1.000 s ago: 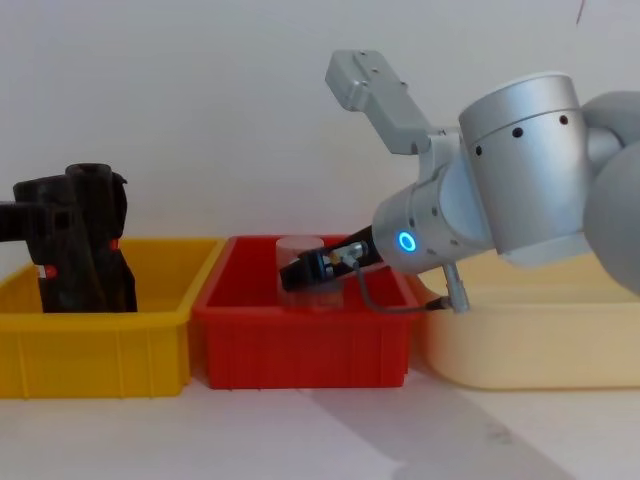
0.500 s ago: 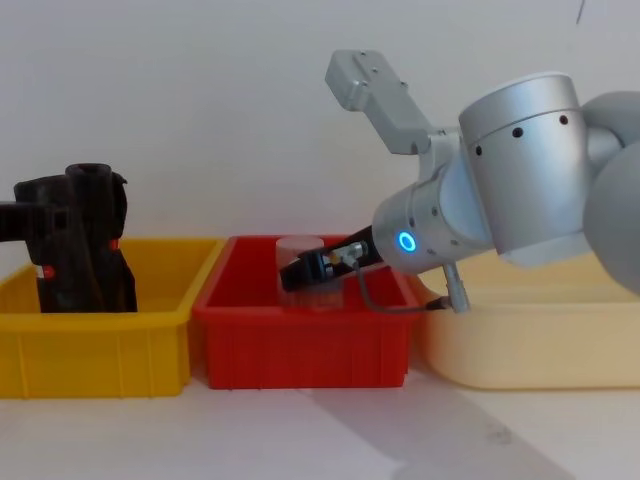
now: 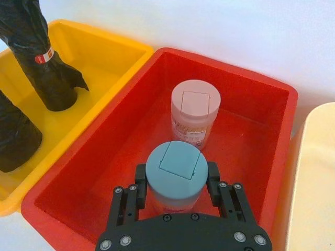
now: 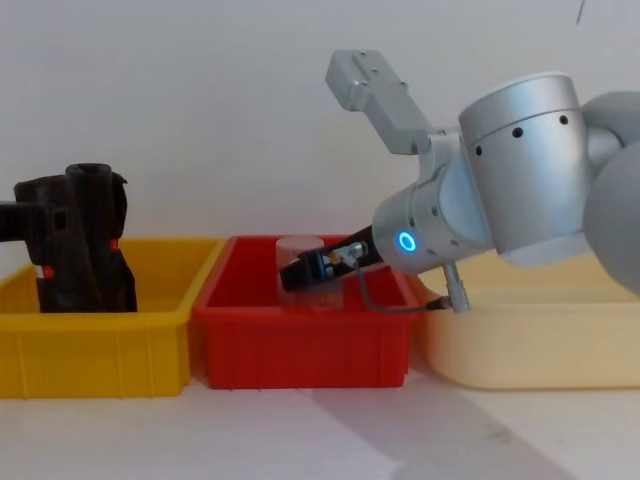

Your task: Pick up the garbage bag with the one hand and transfer it to the other hand.

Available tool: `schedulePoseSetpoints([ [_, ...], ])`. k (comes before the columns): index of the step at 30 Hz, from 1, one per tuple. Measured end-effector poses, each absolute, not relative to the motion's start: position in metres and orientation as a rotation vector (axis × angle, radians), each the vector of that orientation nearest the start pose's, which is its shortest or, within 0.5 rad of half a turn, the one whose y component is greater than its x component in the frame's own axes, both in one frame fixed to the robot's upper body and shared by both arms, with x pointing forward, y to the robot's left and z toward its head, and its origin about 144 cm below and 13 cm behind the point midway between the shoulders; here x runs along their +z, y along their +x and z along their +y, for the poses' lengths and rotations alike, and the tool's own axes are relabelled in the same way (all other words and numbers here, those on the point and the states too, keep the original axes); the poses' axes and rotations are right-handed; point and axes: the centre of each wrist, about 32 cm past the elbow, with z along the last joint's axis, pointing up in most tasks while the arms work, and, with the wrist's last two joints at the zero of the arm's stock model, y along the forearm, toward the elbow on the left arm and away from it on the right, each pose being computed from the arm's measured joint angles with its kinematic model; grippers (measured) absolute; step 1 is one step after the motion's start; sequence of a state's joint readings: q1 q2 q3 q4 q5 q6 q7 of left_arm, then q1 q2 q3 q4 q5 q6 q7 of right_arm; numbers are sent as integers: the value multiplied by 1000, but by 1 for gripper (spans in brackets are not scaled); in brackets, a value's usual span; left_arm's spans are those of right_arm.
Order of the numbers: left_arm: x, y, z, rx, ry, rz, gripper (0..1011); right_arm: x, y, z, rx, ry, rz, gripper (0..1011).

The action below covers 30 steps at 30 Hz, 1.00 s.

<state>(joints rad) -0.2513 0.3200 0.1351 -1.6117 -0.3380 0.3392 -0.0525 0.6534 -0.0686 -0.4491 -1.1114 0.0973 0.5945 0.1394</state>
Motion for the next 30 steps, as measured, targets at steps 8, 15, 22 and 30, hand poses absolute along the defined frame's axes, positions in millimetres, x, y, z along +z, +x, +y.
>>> schedulePoseSetpoints([
  [8, 1242, 518, 275, 1376, 86, 57, 345, 1254, 600, -72, -1022, -435, 172, 661],
  [15, 1242, 518, 275, 1376, 86, 57, 345, 1254, 600, -72, -1022, -435, 173, 661],
  [22, 1245, 518, 274, 1378, 71, 48, 345, 1255, 600, -73, -1024, -428, 172, 661],
  [30, 1259, 518, 271, 1357, 9, 13, 345, 1263, 596, -79, -1036, -377, 135, 661],
])
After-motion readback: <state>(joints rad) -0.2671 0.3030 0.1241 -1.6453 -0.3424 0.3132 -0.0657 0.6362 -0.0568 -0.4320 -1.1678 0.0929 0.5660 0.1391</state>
